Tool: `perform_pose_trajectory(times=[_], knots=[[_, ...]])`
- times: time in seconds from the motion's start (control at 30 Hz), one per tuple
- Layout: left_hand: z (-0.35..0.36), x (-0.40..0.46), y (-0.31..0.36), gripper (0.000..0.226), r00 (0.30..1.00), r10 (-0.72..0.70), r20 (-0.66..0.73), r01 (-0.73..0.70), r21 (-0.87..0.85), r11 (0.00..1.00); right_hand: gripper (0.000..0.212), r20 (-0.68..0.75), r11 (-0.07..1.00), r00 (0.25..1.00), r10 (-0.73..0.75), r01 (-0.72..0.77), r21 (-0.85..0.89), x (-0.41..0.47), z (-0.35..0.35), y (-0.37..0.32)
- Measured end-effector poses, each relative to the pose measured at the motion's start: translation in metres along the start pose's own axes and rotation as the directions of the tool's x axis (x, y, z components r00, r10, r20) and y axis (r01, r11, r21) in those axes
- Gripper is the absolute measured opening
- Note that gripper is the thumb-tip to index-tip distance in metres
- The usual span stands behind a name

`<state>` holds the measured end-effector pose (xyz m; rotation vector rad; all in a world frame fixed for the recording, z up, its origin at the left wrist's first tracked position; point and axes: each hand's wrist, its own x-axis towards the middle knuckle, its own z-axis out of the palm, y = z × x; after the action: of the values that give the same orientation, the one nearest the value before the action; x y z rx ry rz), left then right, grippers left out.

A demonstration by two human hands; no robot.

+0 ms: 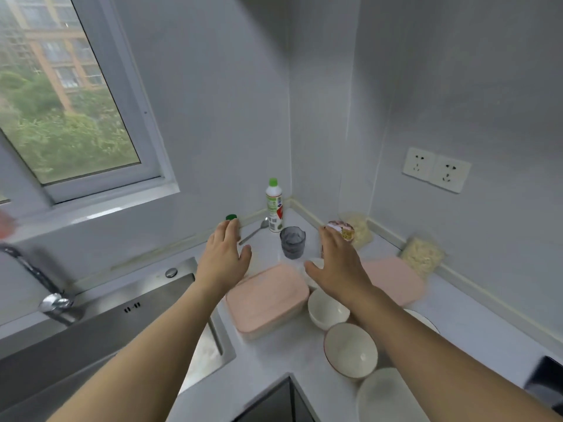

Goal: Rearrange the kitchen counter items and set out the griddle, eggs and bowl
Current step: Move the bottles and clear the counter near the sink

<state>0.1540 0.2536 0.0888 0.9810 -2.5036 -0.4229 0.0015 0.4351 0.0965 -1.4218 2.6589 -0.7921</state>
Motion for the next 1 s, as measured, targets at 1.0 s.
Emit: perform_pose_trajectory(times=[1.0], knots=[[0.181, 0.275, -0.173, 0.048, 0.775, -0.547, 0.316, 0.628, -0.484, 0.610, 0.118, 0.438, 0.838, 0.724, 0.533, -0.383, -0.388, 0.289, 0.181, 0.043]])
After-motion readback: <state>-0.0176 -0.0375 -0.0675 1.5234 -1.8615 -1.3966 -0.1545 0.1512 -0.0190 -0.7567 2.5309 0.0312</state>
